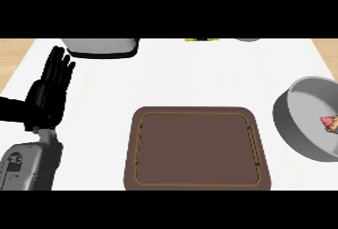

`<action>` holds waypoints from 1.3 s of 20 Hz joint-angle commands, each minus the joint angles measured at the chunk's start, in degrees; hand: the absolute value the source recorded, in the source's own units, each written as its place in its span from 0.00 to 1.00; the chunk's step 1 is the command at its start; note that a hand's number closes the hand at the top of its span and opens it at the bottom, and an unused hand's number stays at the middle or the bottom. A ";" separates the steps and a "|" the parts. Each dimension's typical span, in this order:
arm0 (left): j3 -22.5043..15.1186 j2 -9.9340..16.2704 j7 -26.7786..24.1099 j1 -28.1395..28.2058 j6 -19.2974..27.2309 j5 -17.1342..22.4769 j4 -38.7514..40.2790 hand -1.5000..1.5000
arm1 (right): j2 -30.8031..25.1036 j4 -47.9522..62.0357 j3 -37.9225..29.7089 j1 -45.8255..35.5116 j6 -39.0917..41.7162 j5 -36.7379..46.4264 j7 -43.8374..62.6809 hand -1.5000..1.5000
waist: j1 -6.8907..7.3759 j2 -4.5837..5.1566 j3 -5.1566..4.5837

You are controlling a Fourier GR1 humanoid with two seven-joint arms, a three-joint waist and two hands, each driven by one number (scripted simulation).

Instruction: Pick the cupcake from the tray and place it in the pot

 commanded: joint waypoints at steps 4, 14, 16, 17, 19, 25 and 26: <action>1.16 0.32 -0.49 -0.93 -0.57 0.83 1.23 0.50 | -5.55 8.98 -7.12 -2.29 9.97 -7.73 1.07 0.00 | 0.28 0.29 0.09; 0.11 -0.63 -2.31 2.08 -1.11 0.32 -0.14 0.50 | -12.33 14.02 -13.20 0.35 16.41 -14.09 -0.52 0.00 | 0.80 0.68 0.36; 0.56 0.75 0.34 -0.86 -1.70 1.13 -0.72 0.50 | -13.94 14.39 -13.23 0.13 15.64 -14.00 1.66 0.00 | 1.22 0.94 0.53; 0.11 -0.19 -1.17 0.01 -1.46 0.71 -0.18 0.50 | -12.79 14.02 -13.45 0.77 14.83 -14.31 -0.08 0.00 | 1.04 0.87 0.47; 0.41 0.62 -1.50 2.41 -2.58 1.17 -1.72 0.50 | -13.43 14.29 -13.95 3.94 16.99 -14.91 -1.66 0.00 | 1.02 0.70 0.56; -0.14 -1.18 -2.45 1.64 -0.70 0.12 -0.54 0.50 | -18.11 14.12 -15.52 3.58 19.13 -16.82 2.76 0.00 | 0.64 1.01 0.72; -0.05 -0.97 -0.98 1.39 0.11 -0.19 -1.36 0.50 | -16.41 14.03 -15.56 4.92 19.40 -17.01 0.84 0.00 | 0.55 0.79 0.79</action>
